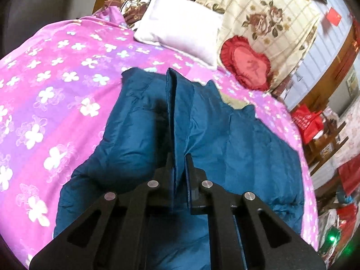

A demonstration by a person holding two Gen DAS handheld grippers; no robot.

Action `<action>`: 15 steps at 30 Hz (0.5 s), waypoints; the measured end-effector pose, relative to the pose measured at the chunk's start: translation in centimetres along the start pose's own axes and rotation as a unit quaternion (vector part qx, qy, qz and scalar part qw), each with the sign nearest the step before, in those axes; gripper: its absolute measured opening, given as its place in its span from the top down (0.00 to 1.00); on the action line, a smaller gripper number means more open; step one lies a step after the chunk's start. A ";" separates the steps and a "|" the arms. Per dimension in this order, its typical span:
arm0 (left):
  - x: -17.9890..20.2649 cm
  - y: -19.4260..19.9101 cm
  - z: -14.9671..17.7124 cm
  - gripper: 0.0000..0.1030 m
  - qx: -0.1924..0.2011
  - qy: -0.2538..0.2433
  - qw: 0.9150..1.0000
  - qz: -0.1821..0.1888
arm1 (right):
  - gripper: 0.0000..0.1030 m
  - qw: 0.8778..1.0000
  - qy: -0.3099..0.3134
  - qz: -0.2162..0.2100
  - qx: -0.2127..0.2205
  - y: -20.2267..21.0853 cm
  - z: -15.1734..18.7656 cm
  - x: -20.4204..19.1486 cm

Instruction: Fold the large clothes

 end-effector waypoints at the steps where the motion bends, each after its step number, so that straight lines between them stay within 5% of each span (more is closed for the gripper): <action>1: 0.1 -0.6 0.2 0.93 -0.011 -0.008 1.000 -0.009 | 0.05 1.000 0.001 0.001 0.000 -0.1 0.1 0.0; 3: -0.3 -1.4 0.6 0.86 -0.029 -0.007 0.999 -0.032 | 0.04 1.000 0.002 0.001 -0.001 -0.2 0.1 0.2; 7: -2.3 -0.8 0.2 0.55 -0.021 0.042 0.997 -0.057 | 0.04 1.000 -0.002 -0.003 -0.001 -0.2 -0.1 0.4; 11: -2.3 2.4 -0.7 0.55 0.057 0.049 0.993 -0.092 | 0.05 0.998 -0.030 -0.031 0.037 1.7 -0.9 1.1; 15: 3.2 2.3 -0.9 0.55 0.083 -0.057 0.994 -0.051 | 0.05 0.993 -0.036 -0.020 0.109 4.4 -3.4 1.9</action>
Point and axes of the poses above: each gripper's, at about its wrist camera, not at the fingertips, and y roughly against the way its jaws point, x to its right, z to its underside, the point moved 2 cm from there along -y, roughly the way its jaws point, and after that the axes turned 3 degrees about -x, right-handed, at the moved point
